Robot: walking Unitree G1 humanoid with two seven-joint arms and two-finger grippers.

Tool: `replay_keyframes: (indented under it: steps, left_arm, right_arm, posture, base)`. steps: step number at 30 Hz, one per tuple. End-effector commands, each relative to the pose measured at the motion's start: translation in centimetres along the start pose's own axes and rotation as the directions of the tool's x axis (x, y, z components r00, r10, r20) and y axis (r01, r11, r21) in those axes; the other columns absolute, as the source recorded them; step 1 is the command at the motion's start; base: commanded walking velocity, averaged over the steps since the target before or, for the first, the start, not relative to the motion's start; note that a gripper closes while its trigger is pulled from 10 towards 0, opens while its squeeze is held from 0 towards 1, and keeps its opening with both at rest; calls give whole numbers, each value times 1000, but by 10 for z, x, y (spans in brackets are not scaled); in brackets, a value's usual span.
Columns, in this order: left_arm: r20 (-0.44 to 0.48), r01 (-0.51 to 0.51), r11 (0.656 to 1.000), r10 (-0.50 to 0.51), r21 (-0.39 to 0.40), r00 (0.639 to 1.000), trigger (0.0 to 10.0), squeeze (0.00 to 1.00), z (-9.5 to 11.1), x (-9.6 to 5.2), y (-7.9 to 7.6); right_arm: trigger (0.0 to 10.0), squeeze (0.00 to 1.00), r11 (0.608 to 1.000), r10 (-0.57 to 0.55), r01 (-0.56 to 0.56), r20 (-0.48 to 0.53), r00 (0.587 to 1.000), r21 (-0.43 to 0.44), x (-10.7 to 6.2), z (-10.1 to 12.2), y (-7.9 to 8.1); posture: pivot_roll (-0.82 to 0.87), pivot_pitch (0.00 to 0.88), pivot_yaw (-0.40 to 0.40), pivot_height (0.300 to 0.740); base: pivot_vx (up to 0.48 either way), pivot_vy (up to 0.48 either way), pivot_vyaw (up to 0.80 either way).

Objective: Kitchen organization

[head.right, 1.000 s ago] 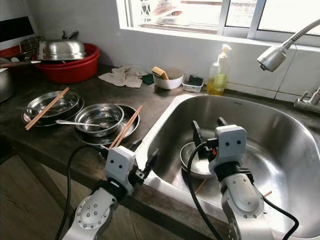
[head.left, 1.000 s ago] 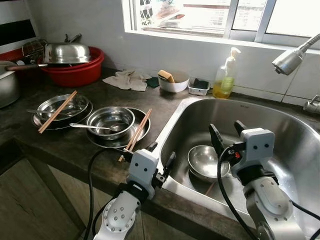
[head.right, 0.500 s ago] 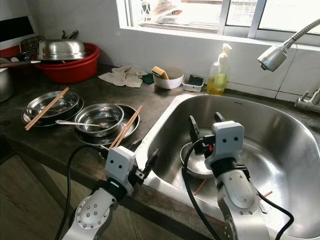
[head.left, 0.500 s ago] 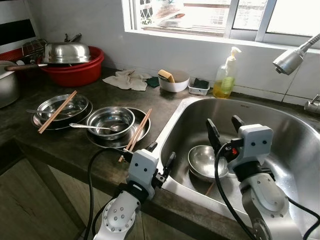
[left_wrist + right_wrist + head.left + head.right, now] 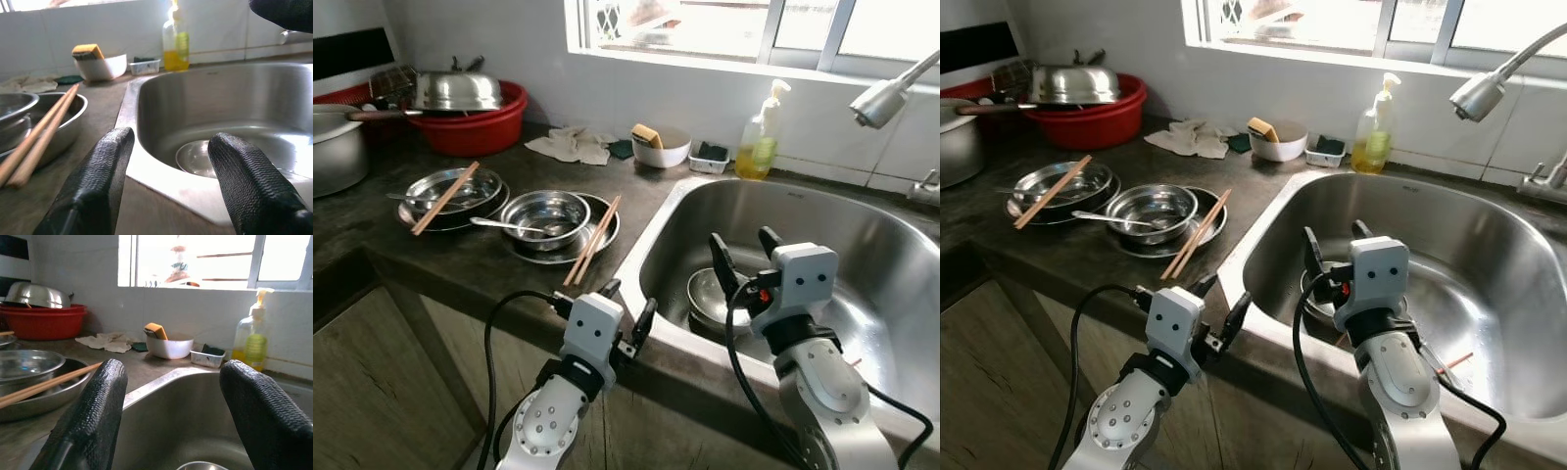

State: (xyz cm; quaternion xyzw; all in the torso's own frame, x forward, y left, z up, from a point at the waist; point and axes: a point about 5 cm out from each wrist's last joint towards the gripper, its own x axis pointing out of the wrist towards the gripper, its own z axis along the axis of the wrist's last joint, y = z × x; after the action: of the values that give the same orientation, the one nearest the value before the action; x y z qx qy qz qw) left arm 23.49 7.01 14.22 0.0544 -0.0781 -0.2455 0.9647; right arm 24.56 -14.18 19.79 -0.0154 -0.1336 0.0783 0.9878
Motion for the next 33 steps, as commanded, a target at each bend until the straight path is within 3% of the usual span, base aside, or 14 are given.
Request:
replay_keyframes:
  steps: [1,33]
  left_arm:
    - [17,-1,1000,1,5,1000,10000,0,4,0,0]
    - [9,2,1000,-2,8,1000,10000,0,3,0,-2]
  right_arm:
    - [10000,0,1000,-7,7,1,1000,2,1,0,0]
    - [10000,0,1000,-18,18,-63,998,-3,-2,-15,5]
  posture:
    - [-7,0,-16,740]
    - [-4,0,-14,740]
  base:
    - [-285,0,0]
    - [-309,0,0]
